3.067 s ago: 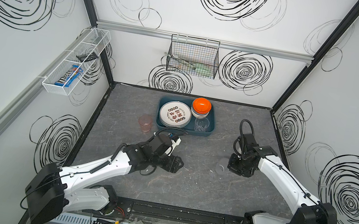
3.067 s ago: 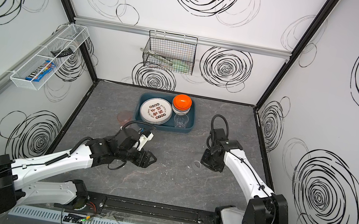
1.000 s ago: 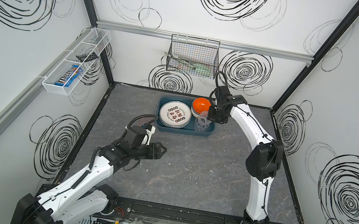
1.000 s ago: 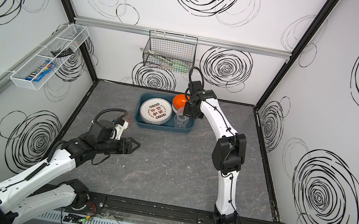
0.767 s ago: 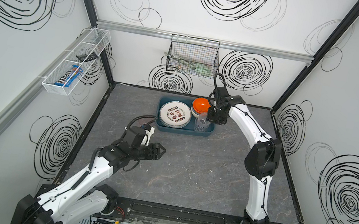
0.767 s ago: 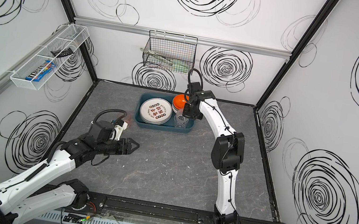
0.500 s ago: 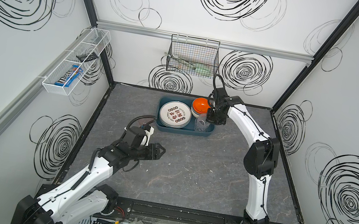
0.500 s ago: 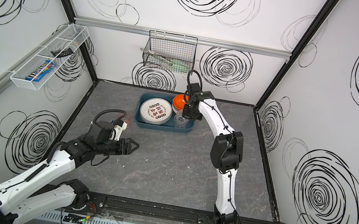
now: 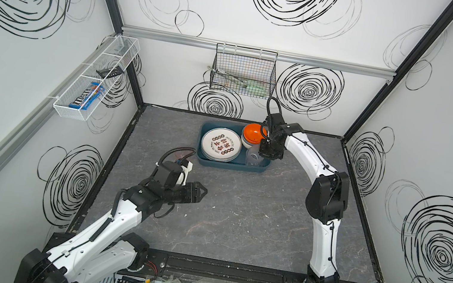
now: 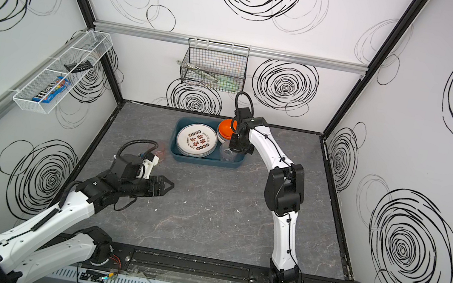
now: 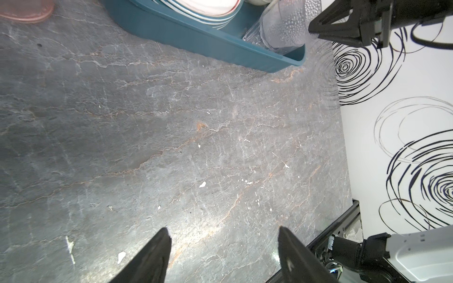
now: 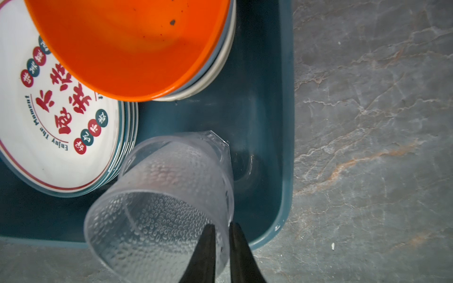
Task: Place the mixed dishes into the plastic bin
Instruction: 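Carry the frosted cup over the bin and lower it onto the clear cup, then open the right gripper and withdraw it from the bin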
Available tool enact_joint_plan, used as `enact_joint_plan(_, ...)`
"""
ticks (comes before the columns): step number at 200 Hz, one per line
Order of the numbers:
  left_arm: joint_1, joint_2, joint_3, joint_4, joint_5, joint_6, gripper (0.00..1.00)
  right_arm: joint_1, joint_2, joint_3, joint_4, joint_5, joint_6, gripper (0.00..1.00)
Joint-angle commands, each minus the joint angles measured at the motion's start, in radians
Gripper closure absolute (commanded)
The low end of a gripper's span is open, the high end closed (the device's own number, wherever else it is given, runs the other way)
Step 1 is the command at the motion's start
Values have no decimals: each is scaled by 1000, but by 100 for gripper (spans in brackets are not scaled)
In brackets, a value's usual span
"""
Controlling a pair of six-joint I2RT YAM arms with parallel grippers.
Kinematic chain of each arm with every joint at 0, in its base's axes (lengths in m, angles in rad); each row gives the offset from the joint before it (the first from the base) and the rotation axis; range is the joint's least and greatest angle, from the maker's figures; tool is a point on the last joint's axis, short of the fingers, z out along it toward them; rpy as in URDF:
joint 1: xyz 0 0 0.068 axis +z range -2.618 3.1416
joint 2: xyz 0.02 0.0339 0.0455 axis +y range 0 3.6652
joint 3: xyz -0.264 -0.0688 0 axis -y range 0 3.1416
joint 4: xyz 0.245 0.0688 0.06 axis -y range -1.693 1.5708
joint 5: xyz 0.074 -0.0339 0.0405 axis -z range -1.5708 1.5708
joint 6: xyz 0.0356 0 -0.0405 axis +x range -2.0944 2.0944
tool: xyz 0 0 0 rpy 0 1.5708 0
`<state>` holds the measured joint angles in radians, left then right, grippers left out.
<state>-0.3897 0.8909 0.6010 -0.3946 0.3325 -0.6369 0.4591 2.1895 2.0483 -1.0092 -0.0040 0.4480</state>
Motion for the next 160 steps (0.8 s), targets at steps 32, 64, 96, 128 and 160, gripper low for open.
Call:
enact_joint_plan(32,17,-16,15,2,-13,-3,27,13,-56,9,1,53,8,73)
enact_joint_plan(64,29,-24,30,-6,-29,-11,26,15,-136,-51,41,58,6,71)
enact_joint_plan(96,49,-12,62,-32,-50,-12,26,14,-255,-156,123,34,1,70)
enact_joint_plan(128,88,12,87,-44,-34,-4,28,18,-387,-304,233,-58,-31,68)
enact_joint_plan(160,137,48,123,-60,-36,-3,30,31,-500,-443,360,-181,-71,68)
